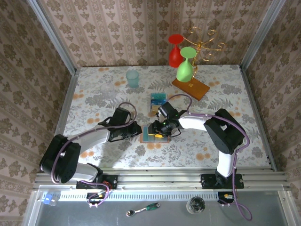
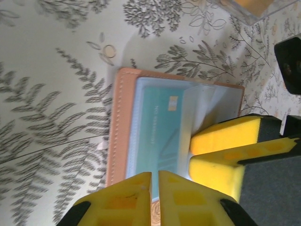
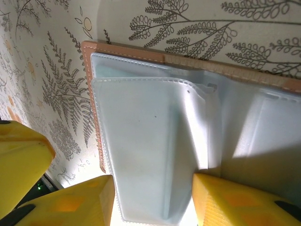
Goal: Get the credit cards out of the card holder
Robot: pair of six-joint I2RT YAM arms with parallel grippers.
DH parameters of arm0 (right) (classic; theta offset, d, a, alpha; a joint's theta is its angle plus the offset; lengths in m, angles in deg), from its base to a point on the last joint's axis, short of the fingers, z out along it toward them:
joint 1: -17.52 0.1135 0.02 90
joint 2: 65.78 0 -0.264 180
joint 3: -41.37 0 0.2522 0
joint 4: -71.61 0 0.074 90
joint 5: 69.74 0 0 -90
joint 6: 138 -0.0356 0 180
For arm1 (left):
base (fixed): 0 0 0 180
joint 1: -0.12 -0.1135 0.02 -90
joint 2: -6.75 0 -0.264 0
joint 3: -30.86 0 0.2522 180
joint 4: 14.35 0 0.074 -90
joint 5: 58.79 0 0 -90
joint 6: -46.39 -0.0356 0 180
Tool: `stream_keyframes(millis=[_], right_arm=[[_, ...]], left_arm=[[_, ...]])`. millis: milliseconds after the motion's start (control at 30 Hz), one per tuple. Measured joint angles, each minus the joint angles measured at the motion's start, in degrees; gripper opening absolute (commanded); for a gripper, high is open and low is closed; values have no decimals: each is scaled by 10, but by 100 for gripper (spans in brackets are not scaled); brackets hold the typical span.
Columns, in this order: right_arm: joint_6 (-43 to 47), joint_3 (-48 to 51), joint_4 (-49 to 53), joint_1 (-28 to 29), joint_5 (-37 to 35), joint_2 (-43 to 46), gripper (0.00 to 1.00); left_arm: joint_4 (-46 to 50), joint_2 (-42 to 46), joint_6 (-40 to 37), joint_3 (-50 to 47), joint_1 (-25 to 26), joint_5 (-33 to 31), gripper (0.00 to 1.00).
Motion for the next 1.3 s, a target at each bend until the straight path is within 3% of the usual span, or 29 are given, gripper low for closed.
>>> stream_keyframes(millis=[367,933,1300], right_arm=[[0,9,-13,-6,10,0,46],[-5,18,-20,-9,12,7,45],[-8,21,7,-16,-2,87,45]], left_arm=[[-58,-79,20,12,19,33,16],[-101,-101,46,14,24,48,16],[-128,-101,58,14,27,60,16]])
